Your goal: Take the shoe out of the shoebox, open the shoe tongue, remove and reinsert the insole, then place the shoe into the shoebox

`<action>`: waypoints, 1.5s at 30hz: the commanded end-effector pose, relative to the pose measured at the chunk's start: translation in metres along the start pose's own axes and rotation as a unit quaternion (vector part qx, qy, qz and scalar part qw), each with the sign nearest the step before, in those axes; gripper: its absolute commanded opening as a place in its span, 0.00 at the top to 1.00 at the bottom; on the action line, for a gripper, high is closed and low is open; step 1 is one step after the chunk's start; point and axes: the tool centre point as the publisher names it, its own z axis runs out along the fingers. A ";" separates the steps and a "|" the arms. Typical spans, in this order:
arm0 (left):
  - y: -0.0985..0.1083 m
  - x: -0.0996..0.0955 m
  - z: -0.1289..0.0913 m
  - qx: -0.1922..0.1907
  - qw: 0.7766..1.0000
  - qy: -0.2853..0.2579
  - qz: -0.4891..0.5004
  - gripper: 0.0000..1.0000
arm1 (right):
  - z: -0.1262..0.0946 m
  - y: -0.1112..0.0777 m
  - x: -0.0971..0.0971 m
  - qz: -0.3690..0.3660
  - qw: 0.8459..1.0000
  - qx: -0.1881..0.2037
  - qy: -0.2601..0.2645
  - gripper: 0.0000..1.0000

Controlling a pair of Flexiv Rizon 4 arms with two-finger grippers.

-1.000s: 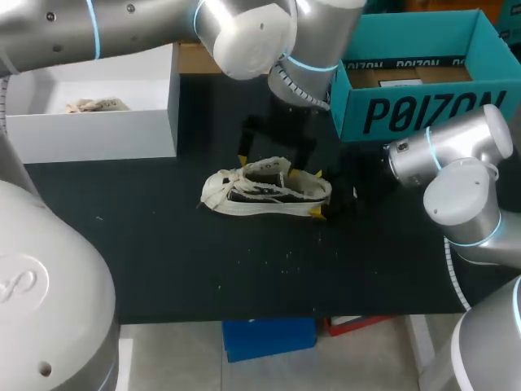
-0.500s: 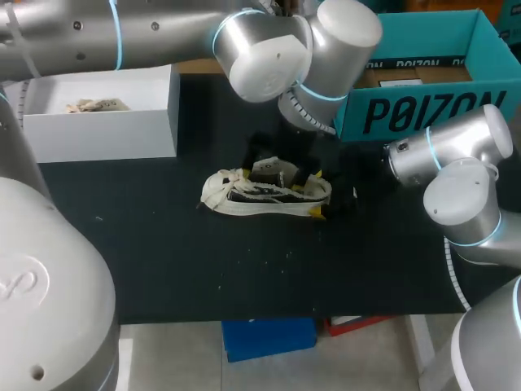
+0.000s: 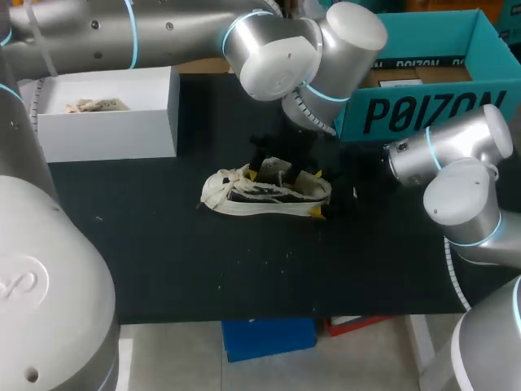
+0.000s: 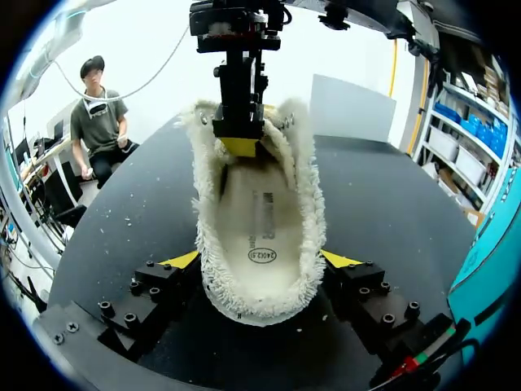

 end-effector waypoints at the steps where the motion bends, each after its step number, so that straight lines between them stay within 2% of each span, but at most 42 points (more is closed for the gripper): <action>1: -0.002 0.002 0.001 -0.004 1.000 -0.002 0.003 1.00 | 0.002 -0.001 -0.002 0.000 1.000 0.001 -0.001 1.00; 7: -0.001 0.001 -0.001 -0.007 1.000 -0.004 0.004 1.00 | 0.002 -0.001 -0.002 0.000 1.000 0.001 -0.001 1.00; 13: -0.003 -0.005 -0.014 0.007 1.000 0.009 0.001 1.00 | 0.002 -0.001 -0.002 0.000 1.000 0.001 -0.001 1.00; 19: -0.007 -0.017 -0.037 0.033 0.999 0.020 -0.001 1.00 | 0.002 -0.001 -0.002 0.000 1.000 0.001 -0.001 1.00; 24: -0.006 -0.034 -0.042 0.044 0.999 0.024 -0.003 1.00 | 0.002 -0.001 -0.002 0.000 1.000 0.001 -0.001 1.00; 30: 0.006 -0.059 -0.032 0.044 0.999 -0.006 -0.011 1.00 | 0.002 -0.001 -0.002 0.000 1.000 0.001 -0.001 1.00; 38: 0.021 -0.088 0.003 -0.004 0.999 -0.034 -0.027 0.98 | 0.002 -0.001 -0.002 0.000 1.000 0.001 -0.001 1.00; 39: 0.023 -0.093 0.005 -0.007 0.999 -0.036 -0.035 0.73 | 0.002 -0.001 -0.002 0.000 1.000 0.001 -0.001 1.00; 40: 0.024 -0.097 0.007 -0.011 0.998 -0.035 -0.042 0.53 | 0.002 -0.001 -0.002 0.000 1.000 0.001 -0.001 1.00; 41: 0.024 -0.102 0.008 -0.015 0.998 -0.032 -0.048 0.23 | 0.002 -0.001 -0.002 0.000 1.000 0.001 -0.001 1.00; 42: 0.025 -0.106 0.009 -0.017 0.998 -0.032 -0.054 0.00 | 0.002 -0.001 -0.002 0.000 1.000 0.001 -0.001 1.00; 45: 0.025 -0.117 0.011 -0.019 0.997 -0.033 -0.066 0.00 | 0.002 -0.001 -0.002 0.000 1.000 0.001 -0.001 1.00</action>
